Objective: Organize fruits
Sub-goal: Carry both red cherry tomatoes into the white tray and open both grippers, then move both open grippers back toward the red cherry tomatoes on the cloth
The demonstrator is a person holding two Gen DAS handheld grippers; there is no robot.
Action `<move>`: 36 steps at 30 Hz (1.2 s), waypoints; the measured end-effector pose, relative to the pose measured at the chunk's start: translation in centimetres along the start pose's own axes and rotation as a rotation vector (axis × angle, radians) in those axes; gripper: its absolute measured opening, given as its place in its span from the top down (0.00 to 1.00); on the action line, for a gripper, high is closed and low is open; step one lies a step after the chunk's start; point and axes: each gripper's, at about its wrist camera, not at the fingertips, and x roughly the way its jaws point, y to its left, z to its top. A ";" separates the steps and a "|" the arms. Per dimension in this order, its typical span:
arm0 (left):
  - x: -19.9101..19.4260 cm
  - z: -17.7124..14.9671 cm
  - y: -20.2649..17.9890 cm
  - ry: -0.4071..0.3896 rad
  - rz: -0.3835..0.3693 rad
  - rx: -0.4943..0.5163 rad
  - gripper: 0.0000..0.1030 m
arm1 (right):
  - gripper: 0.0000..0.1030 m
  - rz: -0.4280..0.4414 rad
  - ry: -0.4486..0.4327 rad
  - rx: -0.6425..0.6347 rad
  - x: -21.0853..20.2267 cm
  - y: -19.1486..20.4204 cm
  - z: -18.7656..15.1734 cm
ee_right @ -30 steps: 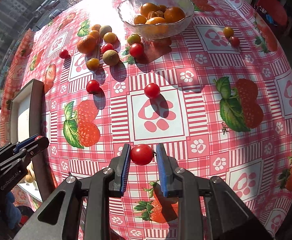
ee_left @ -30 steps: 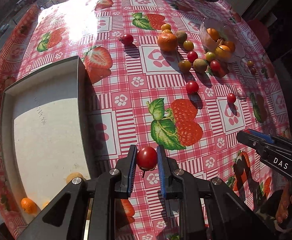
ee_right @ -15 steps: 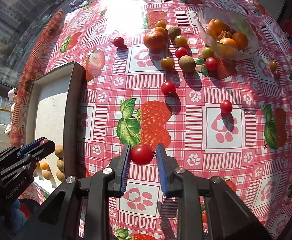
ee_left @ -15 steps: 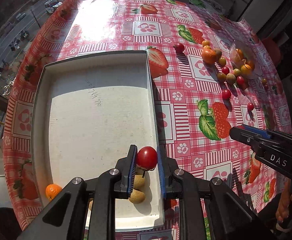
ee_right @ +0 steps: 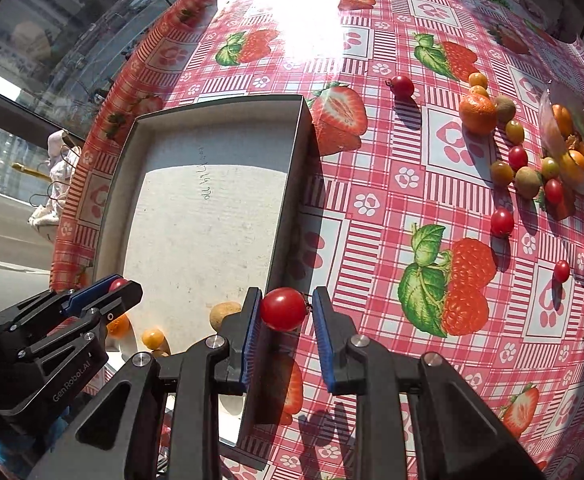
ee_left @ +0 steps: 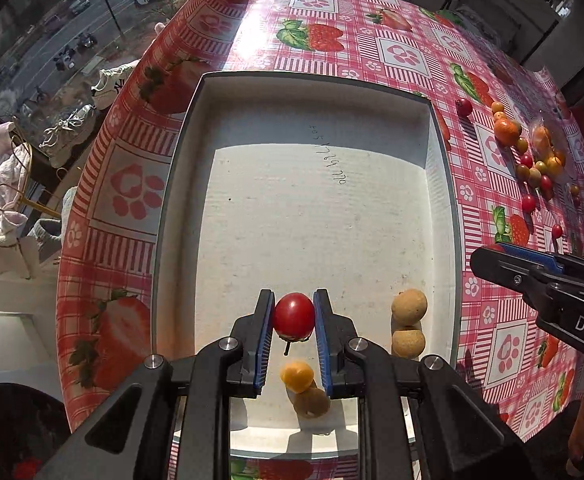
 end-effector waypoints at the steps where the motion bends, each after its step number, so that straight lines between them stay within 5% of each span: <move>1: 0.3 0.1 0.4 0.003 0.003 -0.003 0.79 | 0.73 0.006 0.007 -0.002 0.4 0.6 0.2; 20: 4.3 0.3 1.1 0.078 0.040 0.003 0.79 | 0.72 -0.095 0.131 -0.145 7.8 6.6 1.1; 24: 4.1 -0.1 0.9 0.059 0.080 0.012 0.47 | 0.64 -0.085 0.141 -0.153 8.5 7.7 1.4; 34: 2.8 -1.4 2.4 0.063 0.097 0.003 0.46 | 0.50 -0.088 0.133 -0.150 7.7 7.3 1.8; 35: 2.7 -1.4 2.6 0.066 0.096 0.002 0.44 | 0.46 -0.080 0.135 -0.146 7.6 7.2 1.8; 36: 2.6 -1.3 2.8 0.067 0.095 -0.002 0.30 | 0.40 -0.070 0.136 -0.140 7.4 7.2 1.9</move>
